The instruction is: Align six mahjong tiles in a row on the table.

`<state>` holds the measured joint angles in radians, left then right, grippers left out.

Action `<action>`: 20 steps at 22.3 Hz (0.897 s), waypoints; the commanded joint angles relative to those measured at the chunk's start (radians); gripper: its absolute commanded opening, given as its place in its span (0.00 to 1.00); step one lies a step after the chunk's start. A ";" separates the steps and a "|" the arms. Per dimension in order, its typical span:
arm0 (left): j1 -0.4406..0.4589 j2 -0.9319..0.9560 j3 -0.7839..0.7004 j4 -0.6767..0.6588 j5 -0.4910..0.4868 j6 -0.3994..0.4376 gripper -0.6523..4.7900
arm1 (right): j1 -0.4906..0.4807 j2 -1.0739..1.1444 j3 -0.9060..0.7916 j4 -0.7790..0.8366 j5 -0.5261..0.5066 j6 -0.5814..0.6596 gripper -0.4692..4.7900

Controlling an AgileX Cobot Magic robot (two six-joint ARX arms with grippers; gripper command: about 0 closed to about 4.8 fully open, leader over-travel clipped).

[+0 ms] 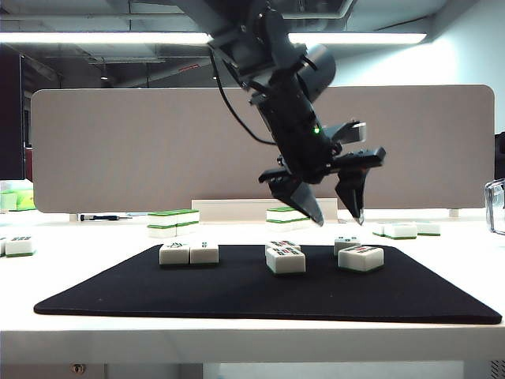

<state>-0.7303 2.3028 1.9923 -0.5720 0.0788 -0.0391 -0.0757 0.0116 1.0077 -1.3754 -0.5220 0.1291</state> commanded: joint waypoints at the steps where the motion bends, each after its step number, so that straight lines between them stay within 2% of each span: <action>1: 0.000 0.011 0.003 0.005 -0.011 -0.176 0.69 | 0.000 -0.012 0.004 0.011 0.008 -0.003 0.09; 10: -0.034 0.037 0.003 -0.010 -0.015 -0.185 0.68 | 0.000 -0.012 0.004 0.011 0.008 -0.003 0.09; 12: -0.039 0.051 0.003 -0.011 -0.015 -0.181 0.65 | 0.000 -0.012 0.004 0.011 0.008 -0.003 0.09; 13: -0.041 0.054 0.003 -0.011 -0.016 -0.178 0.55 | 0.000 -0.012 0.004 0.011 0.008 -0.003 0.09; 15: -0.041 0.054 0.005 -0.001 -0.022 -0.179 0.45 | 0.000 -0.012 0.004 0.011 0.008 -0.003 0.09; 20: -0.038 0.044 0.011 -0.036 -0.034 -0.177 0.44 | 0.000 -0.012 0.004 0.011 0.008 -0.003 0.09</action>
<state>-0.7696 2.3600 1.9984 -0.5873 0.0509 -0.2184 -0.0761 0.0116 1.0077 -1.3750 -0.5159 0.1291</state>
